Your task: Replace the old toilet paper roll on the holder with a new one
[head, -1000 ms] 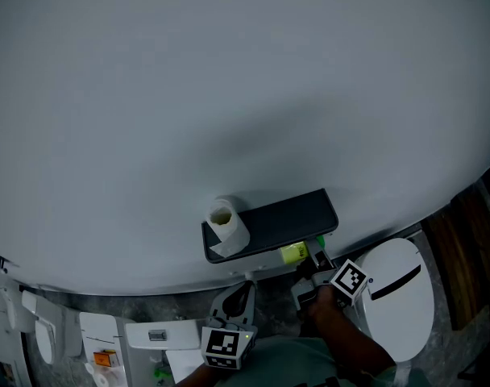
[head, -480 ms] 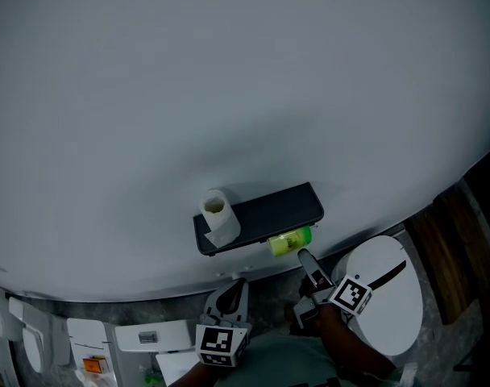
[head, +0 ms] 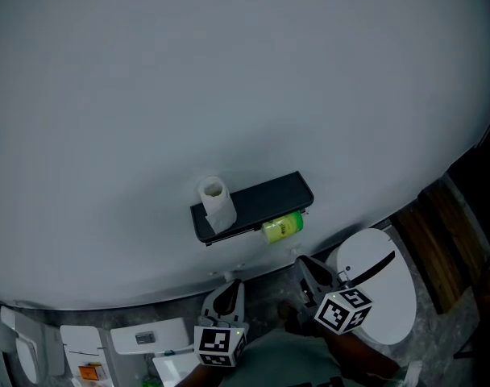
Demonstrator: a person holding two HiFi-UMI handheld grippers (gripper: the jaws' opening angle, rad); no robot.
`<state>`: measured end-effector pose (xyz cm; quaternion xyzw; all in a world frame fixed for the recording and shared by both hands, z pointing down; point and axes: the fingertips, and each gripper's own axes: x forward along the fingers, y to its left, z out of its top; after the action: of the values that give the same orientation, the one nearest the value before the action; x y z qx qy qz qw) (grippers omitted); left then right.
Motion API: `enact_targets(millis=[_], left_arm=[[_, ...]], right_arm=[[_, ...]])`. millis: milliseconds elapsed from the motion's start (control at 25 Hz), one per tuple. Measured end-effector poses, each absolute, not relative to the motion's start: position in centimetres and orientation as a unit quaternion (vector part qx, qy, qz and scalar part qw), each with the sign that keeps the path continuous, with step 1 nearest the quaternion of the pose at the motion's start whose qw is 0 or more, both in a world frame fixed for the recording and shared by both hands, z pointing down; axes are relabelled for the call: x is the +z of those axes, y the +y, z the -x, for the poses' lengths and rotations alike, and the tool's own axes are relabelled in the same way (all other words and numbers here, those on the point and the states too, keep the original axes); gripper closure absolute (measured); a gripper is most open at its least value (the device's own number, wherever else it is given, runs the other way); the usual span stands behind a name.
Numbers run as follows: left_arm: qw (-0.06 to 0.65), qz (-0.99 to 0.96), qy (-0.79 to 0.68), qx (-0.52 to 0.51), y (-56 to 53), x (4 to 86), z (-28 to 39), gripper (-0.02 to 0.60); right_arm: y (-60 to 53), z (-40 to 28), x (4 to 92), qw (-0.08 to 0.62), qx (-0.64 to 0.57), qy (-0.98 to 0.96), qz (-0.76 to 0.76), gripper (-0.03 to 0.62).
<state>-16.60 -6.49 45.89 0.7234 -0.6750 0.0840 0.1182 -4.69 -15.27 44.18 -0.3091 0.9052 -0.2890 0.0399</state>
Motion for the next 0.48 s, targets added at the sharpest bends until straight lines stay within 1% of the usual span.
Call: enact_targets(millis=[80, 280, 480], left_arm=[[0.117, -0.726, -0.673, 0.077, -5.7, 45.7, 16.5, 0.577], [0.123, -0.726, -0.674, 0.061, -3.9, 46.3, 16.3, 0.577], [0.133, -0.723, -0.676, 0.051, -2.1, 46.9, 16.0, 0.577]], right_arm=[[-14.1, 4.6, 44.0, 0.024, -0.258, 0.913, 0.316, 0.582], [-11.0, 4.9, 43.6, -0.026, -0.173, 0.931, 0.321, 0.583], [-8.9, 4.4, 43.8, -0.047, -0.156, 0.931, 0.326, 0.583]])
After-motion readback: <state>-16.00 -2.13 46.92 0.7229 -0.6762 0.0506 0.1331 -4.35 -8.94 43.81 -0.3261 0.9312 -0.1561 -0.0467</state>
